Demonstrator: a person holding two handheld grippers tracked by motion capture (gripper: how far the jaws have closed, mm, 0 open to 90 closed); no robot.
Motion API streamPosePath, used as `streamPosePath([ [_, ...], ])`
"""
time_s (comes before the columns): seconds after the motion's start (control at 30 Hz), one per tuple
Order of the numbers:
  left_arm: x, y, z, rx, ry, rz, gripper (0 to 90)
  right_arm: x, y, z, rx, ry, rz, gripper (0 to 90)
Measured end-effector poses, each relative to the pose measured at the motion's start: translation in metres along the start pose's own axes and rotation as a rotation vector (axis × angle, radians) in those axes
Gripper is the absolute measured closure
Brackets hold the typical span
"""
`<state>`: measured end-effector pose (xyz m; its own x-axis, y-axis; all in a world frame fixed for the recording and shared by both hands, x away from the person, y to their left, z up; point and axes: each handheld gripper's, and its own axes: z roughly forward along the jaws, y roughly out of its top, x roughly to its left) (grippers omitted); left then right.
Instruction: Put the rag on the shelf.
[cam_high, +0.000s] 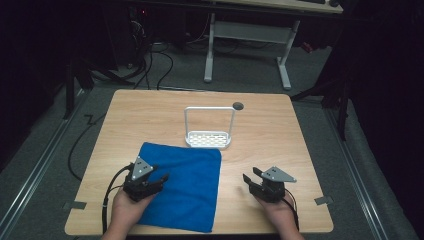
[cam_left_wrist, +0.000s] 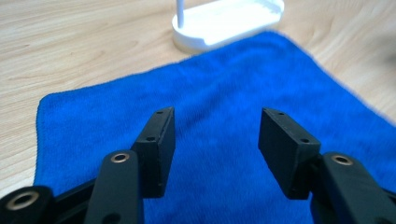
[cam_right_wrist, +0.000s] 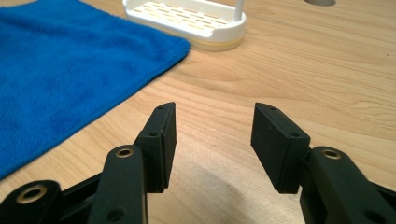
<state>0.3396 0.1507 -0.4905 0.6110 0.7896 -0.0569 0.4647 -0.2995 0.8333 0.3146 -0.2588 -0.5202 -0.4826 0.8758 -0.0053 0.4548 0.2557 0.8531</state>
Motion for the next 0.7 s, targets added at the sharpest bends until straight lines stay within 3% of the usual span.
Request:
streamPosePath([
  [0.1,0.007,0.001,-0.001,-0.011,0.002,-0.026,46.3,0.007,-0.003,0.000,0.010,-0.003,-0.067,51.3],
  [0.23,0.013,-0.002,-0.001,0.014,0.005,-0.033,44.9,0.016,-0.003,0.001,0.003,0.005,-0.124,52.1],
  [0.33,0.016,-0.005,-0.004,0.014,0.022,-0.030,45.0,0.021,0.000,0.004,0.001,0.020,-0.140,52.0],
  [0.5,0.025,-0.013,-0.014,0.009,0.055,-0.049,52.8,0.029,0.009,0.013,0.029,0.058,-0.158,50.9],
  [0.6,0.030,-0.022,-0.021,0.040,0.103,-0.031,55.4,0.035,0.013,0.020,0.037,0.089,-0.163,53.5],
  [0.67,0.028,-0.028,-0.023,0.088,0.141,0.006,60.1,0.041,0.018,0.027,0.056,0.118,-0.168,58.8],
  [0.7,0.028,-0.028,-0.023,0.088,0.141,0.006,62.9,0.044,0.021,0.030,0.061,0.131,-0.172,62.3],
])
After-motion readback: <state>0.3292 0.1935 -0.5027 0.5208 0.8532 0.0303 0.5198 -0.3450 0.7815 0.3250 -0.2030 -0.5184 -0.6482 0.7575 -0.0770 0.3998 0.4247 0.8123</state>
